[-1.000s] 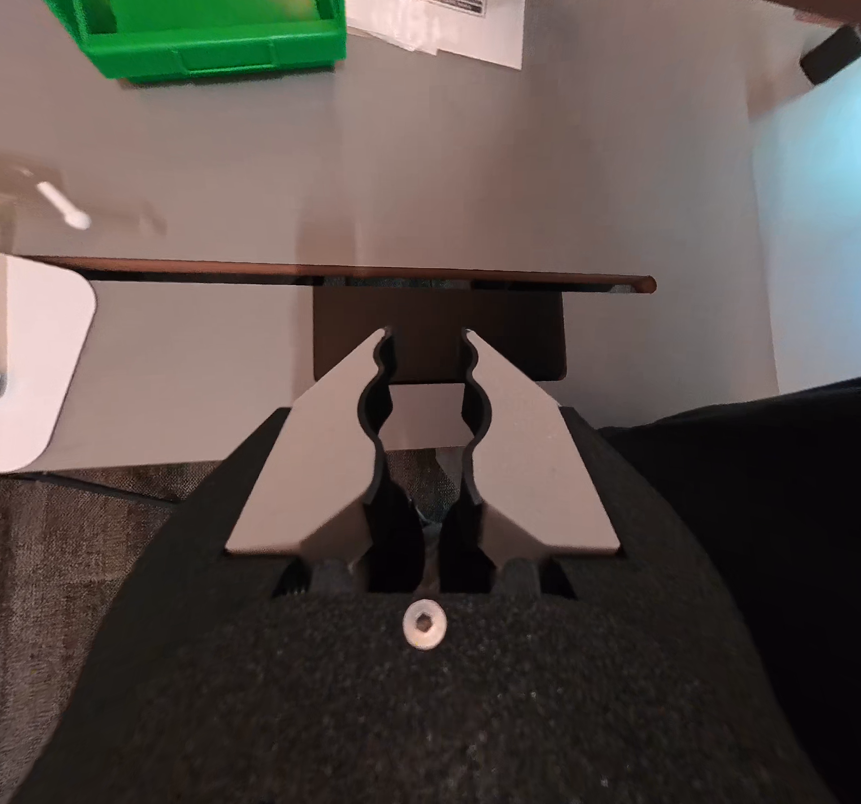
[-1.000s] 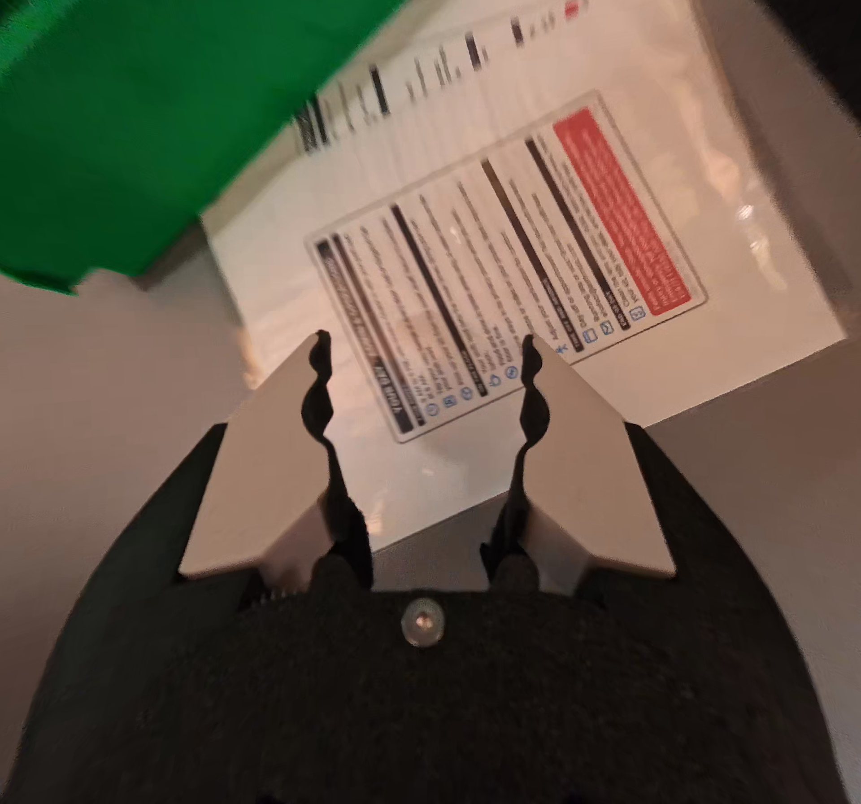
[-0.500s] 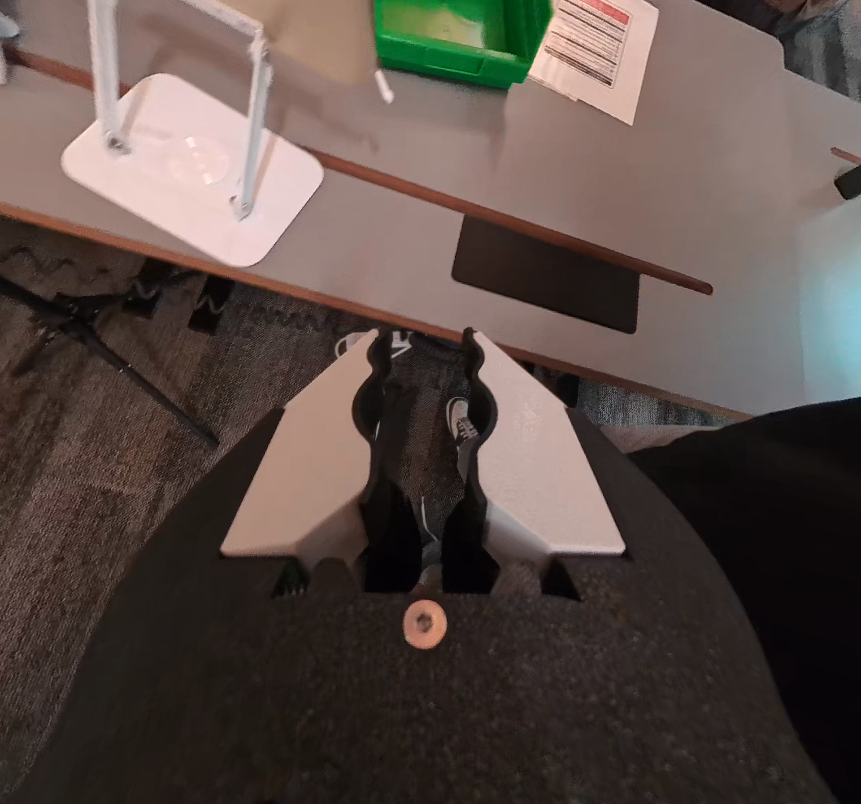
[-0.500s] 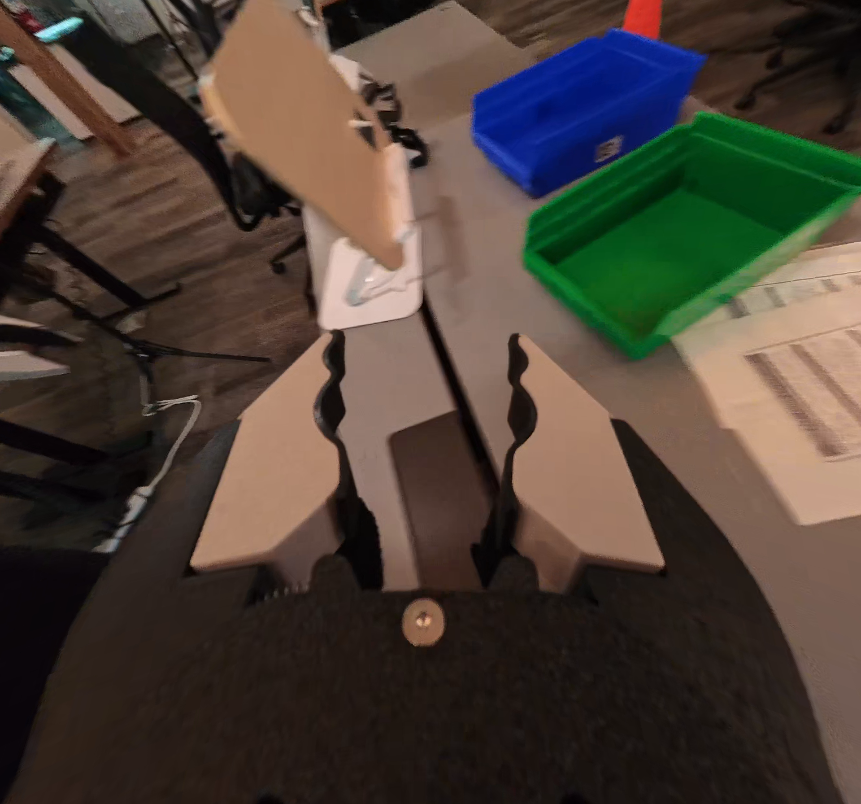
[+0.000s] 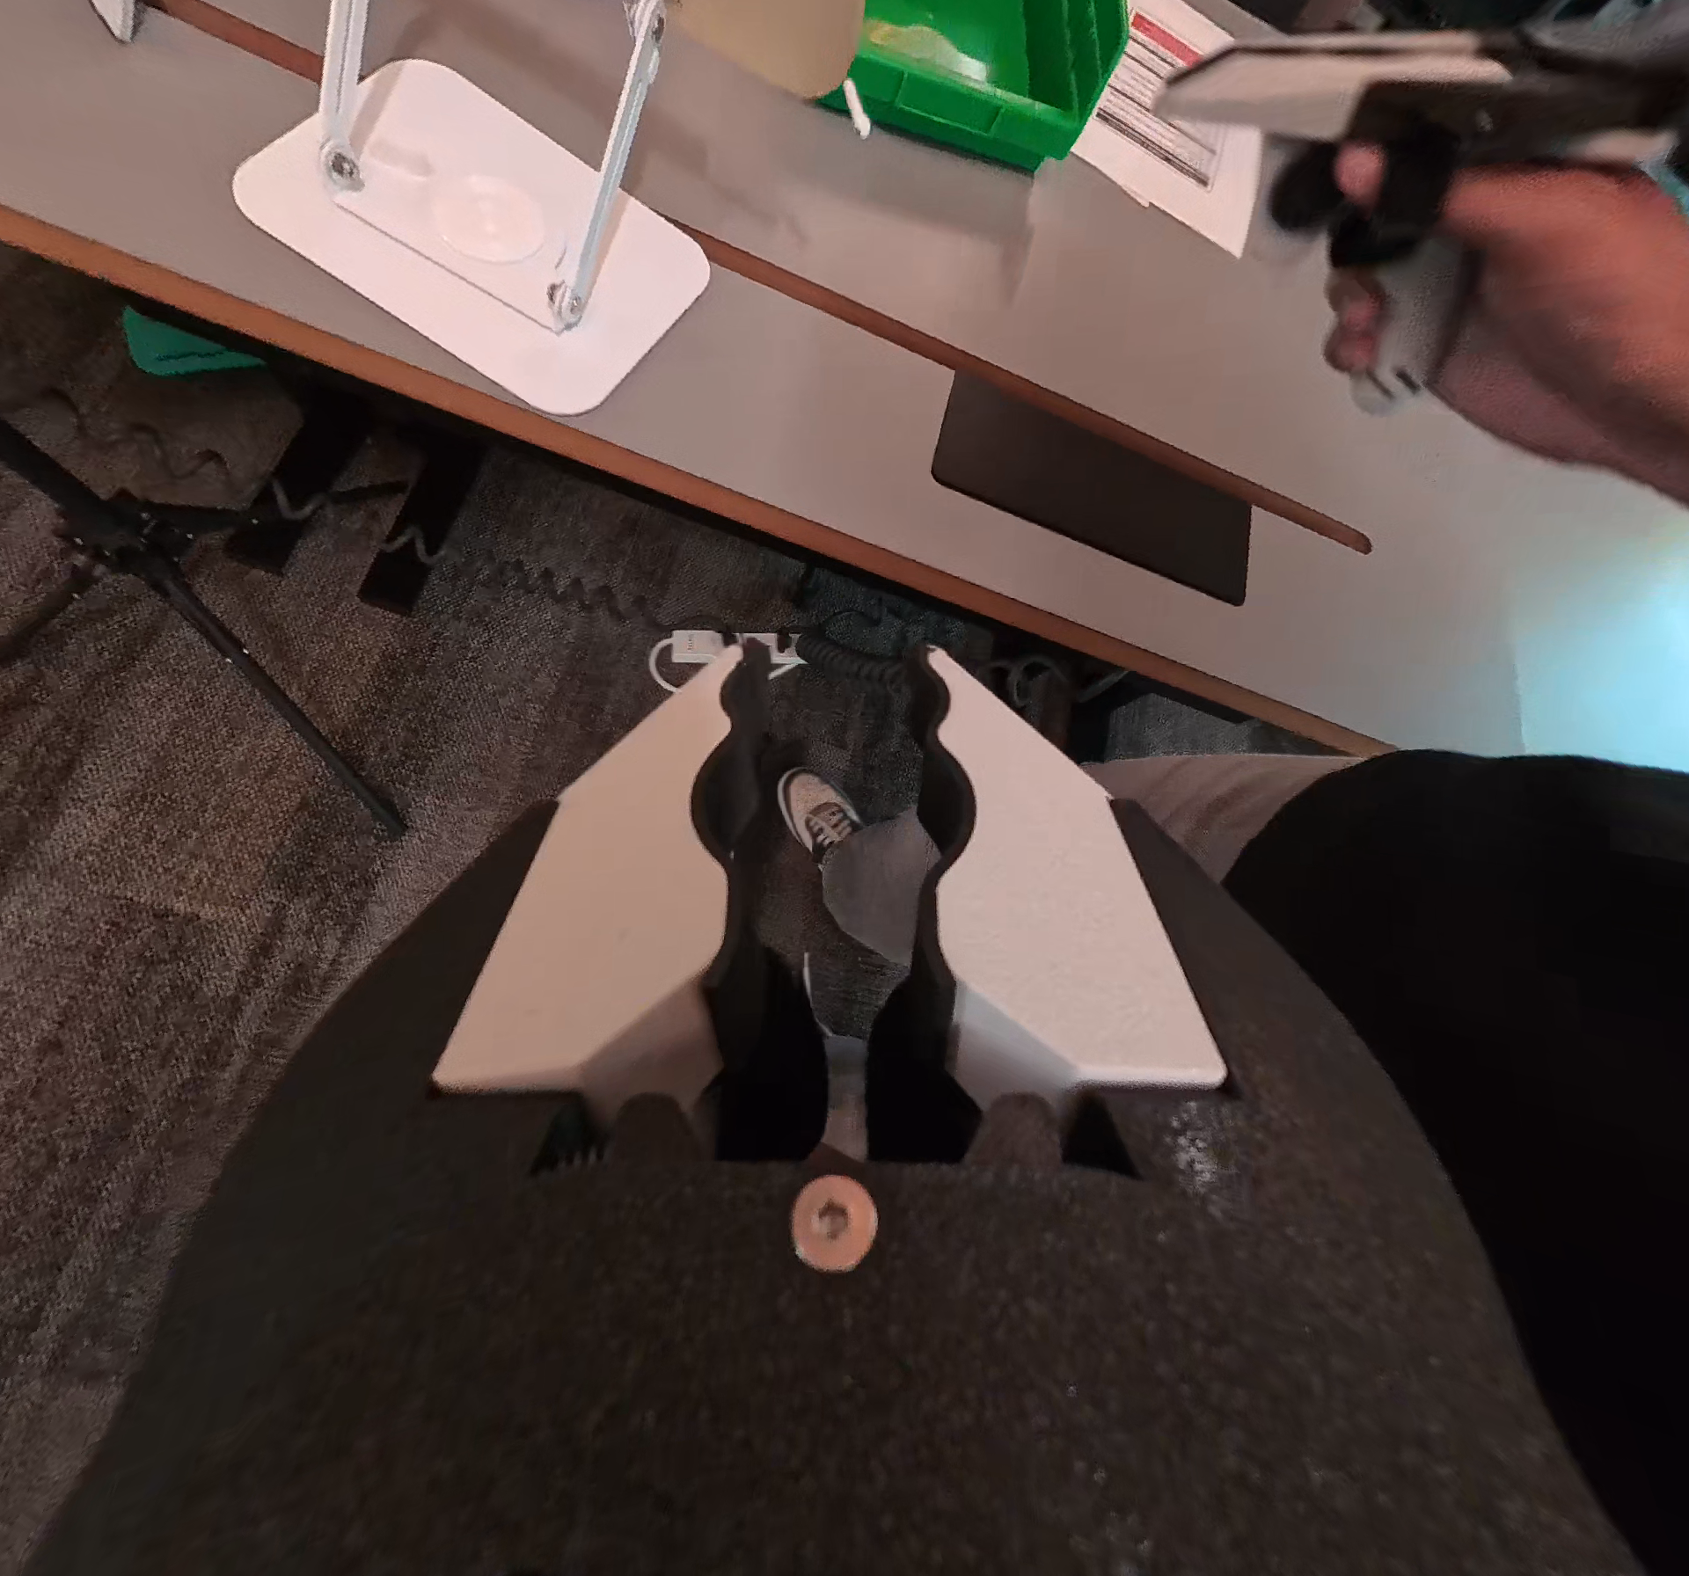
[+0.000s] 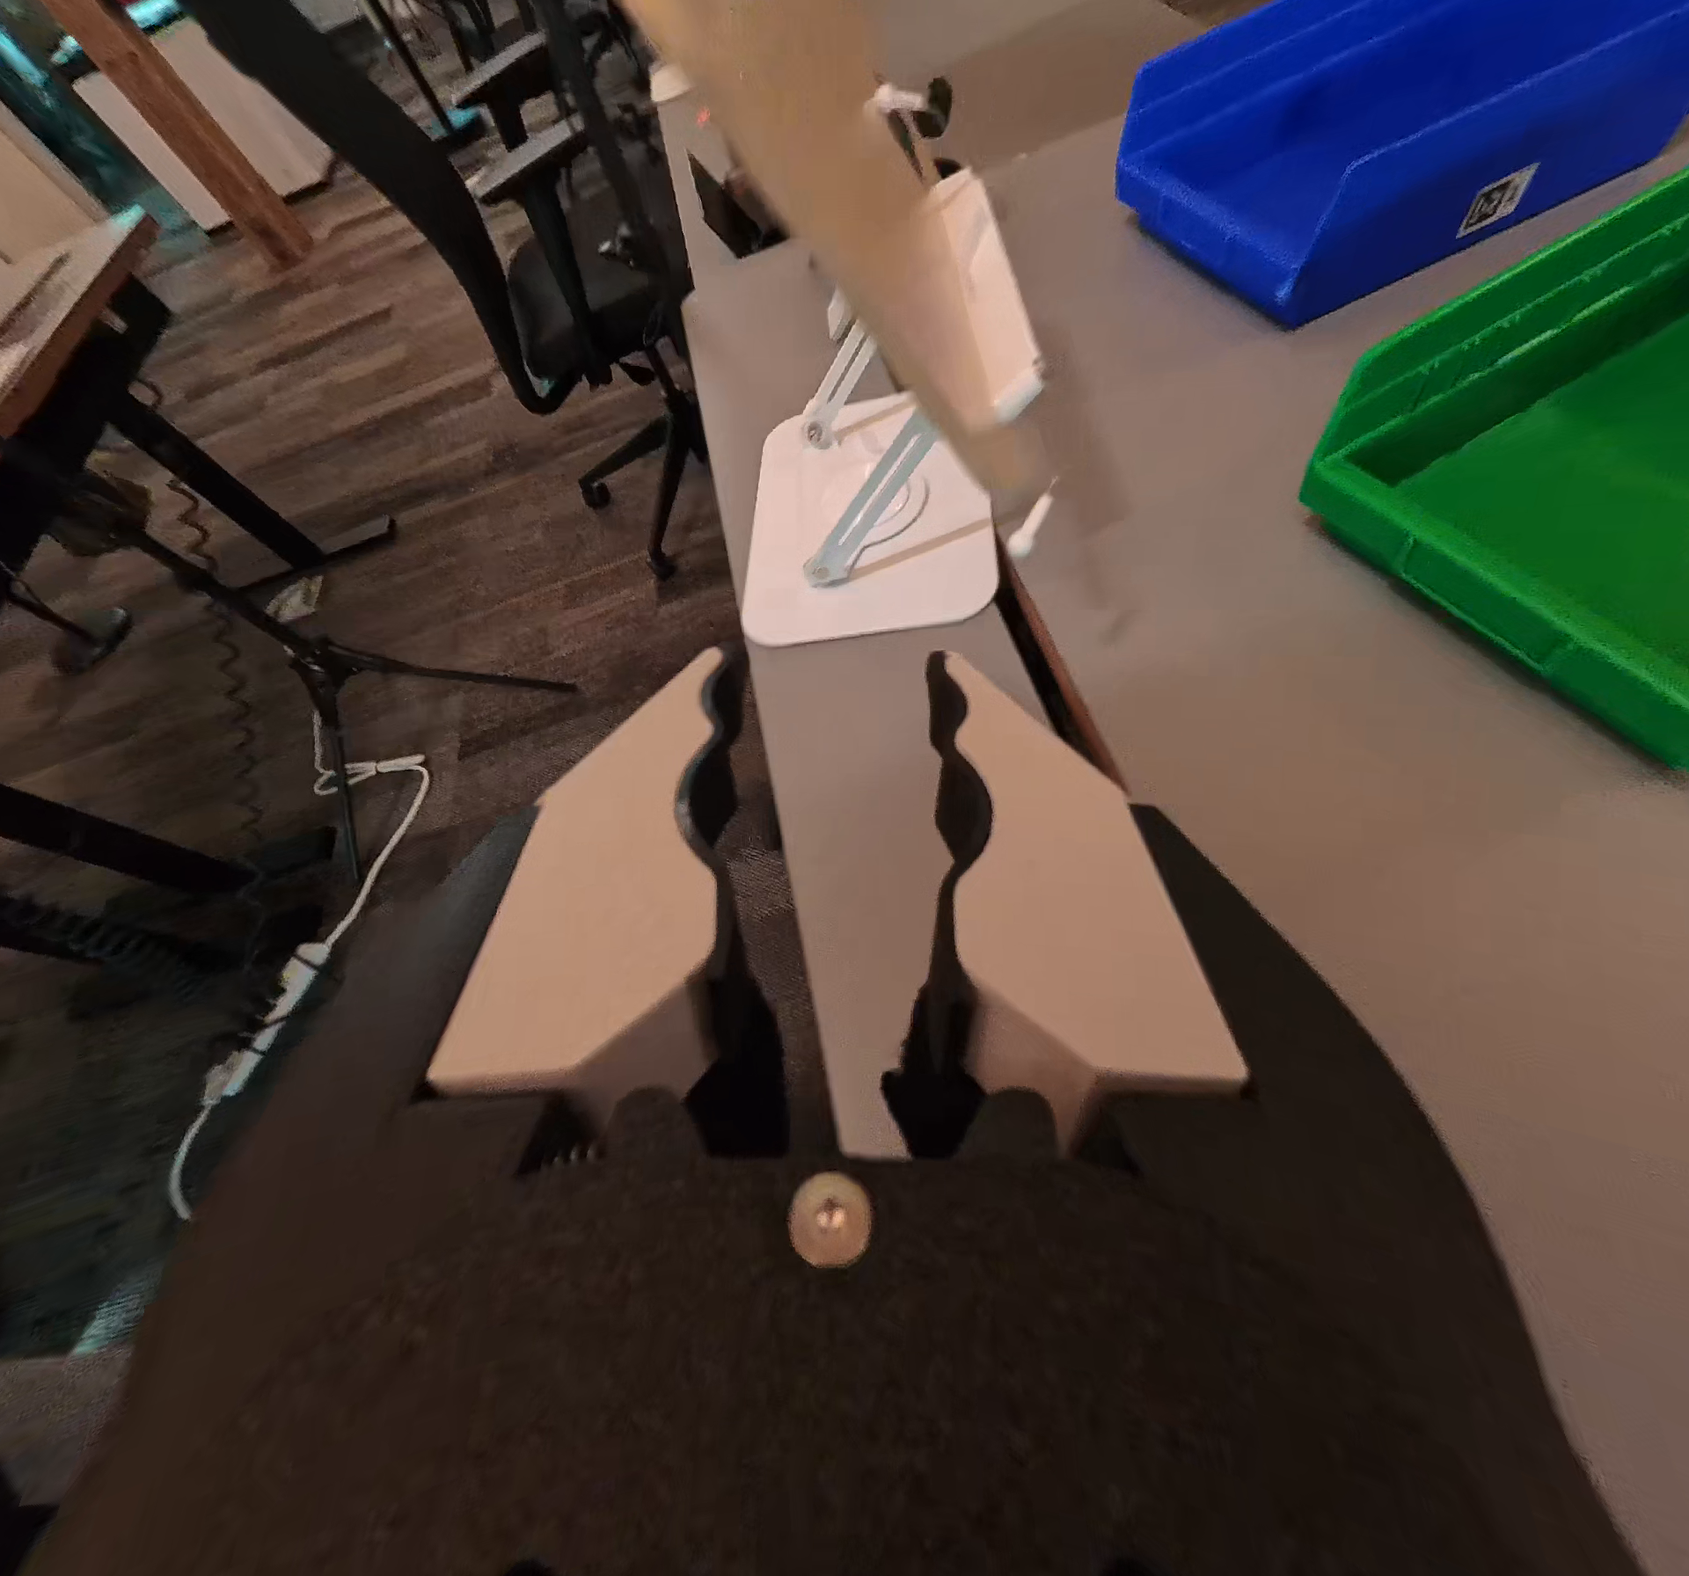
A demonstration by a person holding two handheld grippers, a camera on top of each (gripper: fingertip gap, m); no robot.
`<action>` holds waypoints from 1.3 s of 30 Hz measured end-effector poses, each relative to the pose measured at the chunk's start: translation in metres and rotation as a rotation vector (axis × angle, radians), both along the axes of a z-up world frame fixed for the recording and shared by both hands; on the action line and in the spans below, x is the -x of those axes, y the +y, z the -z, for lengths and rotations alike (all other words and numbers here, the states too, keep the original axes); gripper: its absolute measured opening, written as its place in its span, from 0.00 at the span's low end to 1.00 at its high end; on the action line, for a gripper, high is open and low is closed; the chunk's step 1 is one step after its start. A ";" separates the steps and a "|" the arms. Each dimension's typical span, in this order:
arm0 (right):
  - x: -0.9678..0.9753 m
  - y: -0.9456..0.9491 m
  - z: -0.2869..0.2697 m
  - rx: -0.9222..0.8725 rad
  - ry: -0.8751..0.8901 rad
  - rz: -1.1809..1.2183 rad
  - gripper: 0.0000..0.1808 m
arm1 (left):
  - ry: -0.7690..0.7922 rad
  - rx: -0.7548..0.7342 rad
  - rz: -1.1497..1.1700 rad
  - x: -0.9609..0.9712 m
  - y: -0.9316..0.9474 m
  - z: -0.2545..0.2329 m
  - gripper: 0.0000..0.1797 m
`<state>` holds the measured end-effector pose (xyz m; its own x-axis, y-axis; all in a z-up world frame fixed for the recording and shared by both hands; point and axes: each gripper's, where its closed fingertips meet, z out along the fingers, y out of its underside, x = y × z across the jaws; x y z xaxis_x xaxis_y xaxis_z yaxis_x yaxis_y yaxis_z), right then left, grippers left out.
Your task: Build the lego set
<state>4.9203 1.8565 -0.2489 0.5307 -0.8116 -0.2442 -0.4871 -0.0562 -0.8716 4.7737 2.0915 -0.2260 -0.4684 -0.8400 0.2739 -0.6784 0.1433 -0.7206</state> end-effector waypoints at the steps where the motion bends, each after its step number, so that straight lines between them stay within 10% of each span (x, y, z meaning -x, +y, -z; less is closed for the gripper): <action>1: -0.018 -0.001 0.003 -0.022 0.020 -0.040 0.21 | -0.007 -0.014 0.004 -0.002 0.000 -0.002 0.16; 12: -0.156 0.009 0.078 0.584 -0.279 -1.077 0.28 | 0.009 -0.368 0.013 -0.035 0.007 0.013 0.15; 18: -0.183 0.022 0.090 0.776 -1.045 -1.315 0.15 | 0.091 -0.464 -0.015 -0.060 -0.016 0.025 0.15; 29: -0.177 0.042 0.103 0.649 -1.559 -1.490 0.13 | 0.188 -0.486 -0.022 -0.086 -0.067 0.041 0.15; 39: -0.172 0.048 0.086 0.508 -1.532 -1.493 0.00 | 0.225 -0.479 -0.066 -0.085 -0.067 0.046 0.15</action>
<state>5.0918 1.9041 -0.3352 0.1700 0.4162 0.8932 0.9700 0.0894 -0.2263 4.8589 2.0246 -0.2725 -0.3846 -0.9211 -0.0598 -0.8272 0.3727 -0.4205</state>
